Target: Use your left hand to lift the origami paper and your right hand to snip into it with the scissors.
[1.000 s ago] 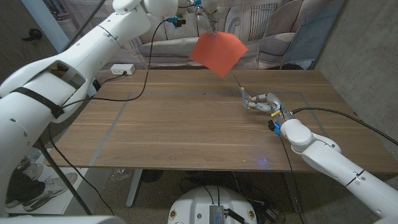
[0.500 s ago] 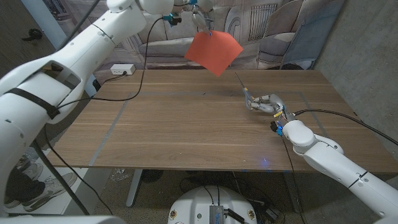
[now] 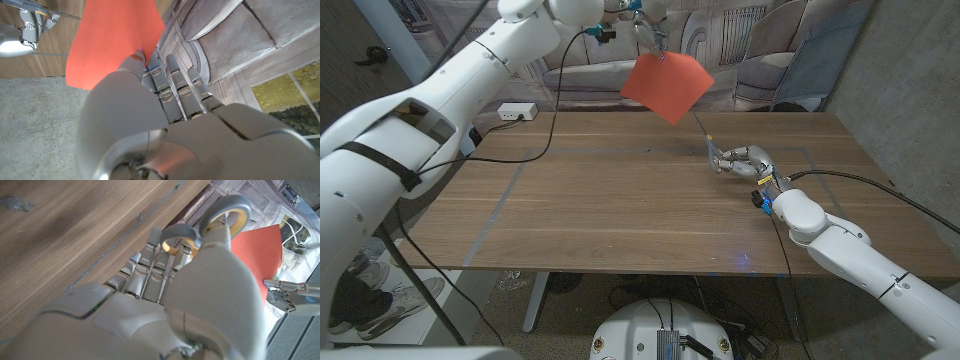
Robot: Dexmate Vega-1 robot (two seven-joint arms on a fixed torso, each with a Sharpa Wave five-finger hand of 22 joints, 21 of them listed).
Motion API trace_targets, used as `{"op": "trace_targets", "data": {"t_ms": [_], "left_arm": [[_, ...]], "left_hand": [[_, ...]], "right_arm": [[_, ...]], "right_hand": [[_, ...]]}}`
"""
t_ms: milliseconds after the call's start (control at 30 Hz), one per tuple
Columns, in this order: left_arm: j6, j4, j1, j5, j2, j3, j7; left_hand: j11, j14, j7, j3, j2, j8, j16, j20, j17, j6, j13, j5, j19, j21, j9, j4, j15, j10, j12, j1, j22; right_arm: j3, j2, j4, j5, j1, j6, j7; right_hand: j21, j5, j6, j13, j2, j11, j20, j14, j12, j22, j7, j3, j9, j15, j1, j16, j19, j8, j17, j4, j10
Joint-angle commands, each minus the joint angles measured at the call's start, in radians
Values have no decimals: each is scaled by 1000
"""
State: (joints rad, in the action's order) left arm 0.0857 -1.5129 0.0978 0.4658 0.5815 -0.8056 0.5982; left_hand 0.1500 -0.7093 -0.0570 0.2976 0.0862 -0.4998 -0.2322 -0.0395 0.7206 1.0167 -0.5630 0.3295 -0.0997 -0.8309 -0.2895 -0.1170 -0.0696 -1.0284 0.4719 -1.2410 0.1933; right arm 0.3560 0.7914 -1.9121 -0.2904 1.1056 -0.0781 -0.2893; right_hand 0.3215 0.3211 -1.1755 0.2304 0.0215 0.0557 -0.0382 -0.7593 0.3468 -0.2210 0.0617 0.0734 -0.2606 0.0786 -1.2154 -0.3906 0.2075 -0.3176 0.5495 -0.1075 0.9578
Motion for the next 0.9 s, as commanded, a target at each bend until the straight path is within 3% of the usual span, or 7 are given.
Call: {"op": "trace_targets", "data": {"t_ms": [33, 267, 333, 367, 433, 500, 900], "left_arm": [[-3, 12, 1, 7, -12, -6, -10], [1, 18, 2, 5, -17, -8, -16], [-1, 17, 5, 11, -18, -11, -16], [2, 22, 5, 6, -19, -10, -15], [2, 21, 6, 13, -18, -12, -20], [2, 27, 8, 9, -21, -11, -20], [-13, 57, 19, -4, -37, -7, -34]], "left_hand": [[44, -10, 21, -2, 11, -8, 2, 2, 6, 32, -2, 5, -1, 3, -42, 1, -171, -42, 0, -19, 2], [44, -10, 22, -4, 12, -7, 3, 1, 7, 31, -3, 7, -1, 3, -42, 2, -170, -43, 0, -20, 2], [44, -11, 22, -4, 12, -6, 4, 1, 7, 31, -3, 7, -1, 3, -42, 2, -171, -42, -1, -20, 2], [44, -11, 22, -4, 13, -6, 4, 0, 8, 32, -3, 7, -2, 3, -41, 2, -171, -43, -1, -21, 2], [44, -11, 24, -4, 13, -5, 4, 2, 9, 32, -3, 8, -2, 3, -40, 2, -171, -43, -2, -21, 2], [44, -12, 25, -4, 13, -5, 4, 0, 9, 31, -4, 8, -3, 3, -41, 2, -171, -43, -2, -22, 2], [44, -13, 24, -6, 15, -5, 6, 0, 13, 33, -4, 9, -5, 4, -43, 2, -171, -44, -4, -24, 2]], "right_arm": [[12, -16, 58, -20, -26, 71, 55], [16, 6, 56, -31, -40, 62, 101], [17, -7, 50, -9, -33, 58, 58], [14, 22, 56, -47, -45, 62, 135], [18, 4, 79, -22, -39, 110, 110], [15, -14, 78, -17, -29, 109, 74], [27, 44, 49, -11, -44, 63, 136]], "right_hand": [[1, 1, -101, 3, 56, 142, -14, 3, 8, -1, 91, 7, -19, 162, -49, 2, -7, -28, 11, -2, 144], [-20, -4, -102, 0, 33, 143, 14, 10, -2, 4, 102, 57, 22, 158, -22, 22, -51, 6, 26, 13, 125], [-34, 14, -84, 4, 26, 147, 19, 42, -13, 5, 107, 103, 18, 153, 24, 62, -80, 22, 15, 40, 90], [-39, 26, -78, 8, 13, 147, 22, 54, -14, 6, 103, 139, 17, 151, 60, 80, -85, 28, 10, 59, 82], [-53, 59, -62, 13, -28, 148, 45, 66, -22, 8, 95, 229, 16, 148, 147, 107, -108, 43, 7, 102, 57], [-58, 70, -55, 14, -47, 148, 56, 73, -25, 7, 85, 263, 15, 145, 186, 117, -117, 48, 7, 120, 49], [-79, 94, -24, 15, -96, 148, 79, 87, -32, 6, 69, 290, 7, 145, 271, 132, -162, 59, 12, 159, 32]]}}
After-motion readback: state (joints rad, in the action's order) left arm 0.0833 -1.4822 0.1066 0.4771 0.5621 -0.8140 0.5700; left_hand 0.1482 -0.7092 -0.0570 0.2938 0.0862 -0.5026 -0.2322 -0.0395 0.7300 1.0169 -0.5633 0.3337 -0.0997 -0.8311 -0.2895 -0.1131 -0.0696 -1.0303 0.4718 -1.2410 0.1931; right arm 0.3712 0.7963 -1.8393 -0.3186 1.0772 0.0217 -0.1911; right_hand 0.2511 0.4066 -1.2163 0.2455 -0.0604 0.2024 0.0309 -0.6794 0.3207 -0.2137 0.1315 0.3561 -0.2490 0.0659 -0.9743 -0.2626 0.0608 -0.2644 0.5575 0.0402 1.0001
